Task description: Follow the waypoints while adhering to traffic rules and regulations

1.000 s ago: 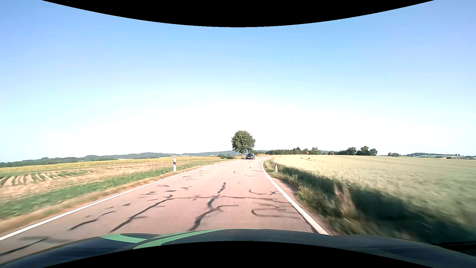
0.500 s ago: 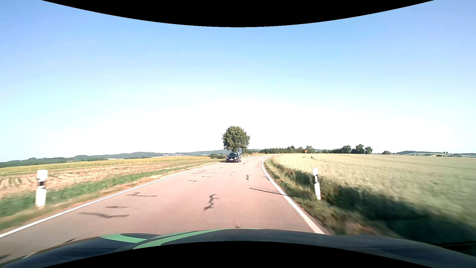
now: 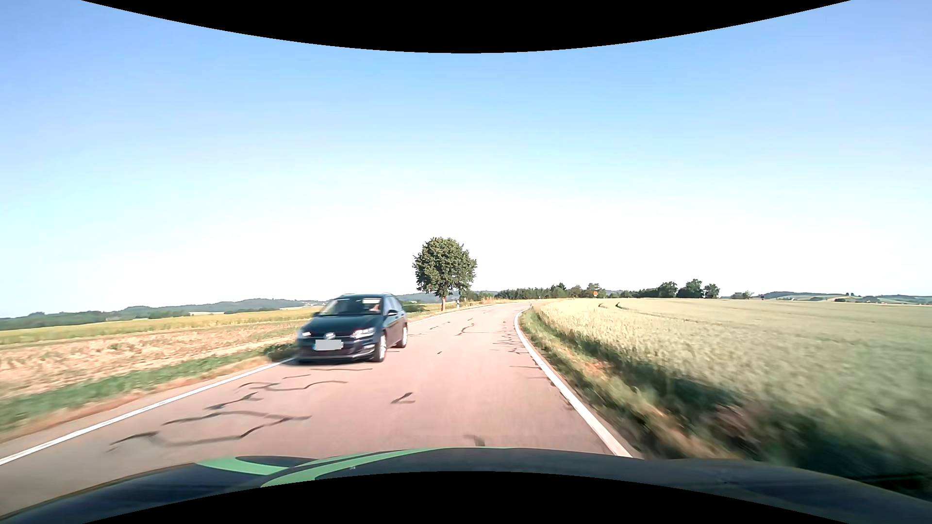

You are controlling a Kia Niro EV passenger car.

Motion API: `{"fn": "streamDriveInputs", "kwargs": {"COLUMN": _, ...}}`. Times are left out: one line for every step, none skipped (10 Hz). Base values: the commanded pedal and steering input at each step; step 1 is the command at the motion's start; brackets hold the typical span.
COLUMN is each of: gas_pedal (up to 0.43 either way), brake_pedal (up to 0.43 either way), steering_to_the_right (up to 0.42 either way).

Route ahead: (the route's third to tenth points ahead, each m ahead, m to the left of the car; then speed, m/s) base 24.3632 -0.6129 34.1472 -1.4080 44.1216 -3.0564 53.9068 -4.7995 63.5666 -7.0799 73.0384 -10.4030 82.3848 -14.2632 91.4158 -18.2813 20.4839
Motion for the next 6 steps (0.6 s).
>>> {"fn": "streamDriveInputs", "kwargs": {"gas_pedal": 0.15, "brake_pedal": 0.0, "steering_to_the_right": 0.02}}
{"fn": "streamDriveInputs", "kwargs": {"gas_pedal": 0.157, "brake_pedal": 0.0, "steering_to_the_right": 0.02}}
{"fn": "streamDriveInputs", "kwargs": {"gas_pedal": 0.169, "brake_pedal": 0.0, "steering_to_the_right": 0.02}}
{"fn": "streamDriveInputs", "kwargs": {"gas_pedal": 0.169, "brake_pedal": 0.0, "steering_to_the_right": 0.02}}
{"fn": "streamDriveInputs", "kwargs": {"gas_pedal": 0.169, "brake_pedal": 0.0, "steering_to_the_right": 0.021}}
{"fn": "streamDriveInputs", "kwargs": {"gas_pedal": 0.177, "brake_pedal": 0.0, "steering_to_the_right": 0.021}}
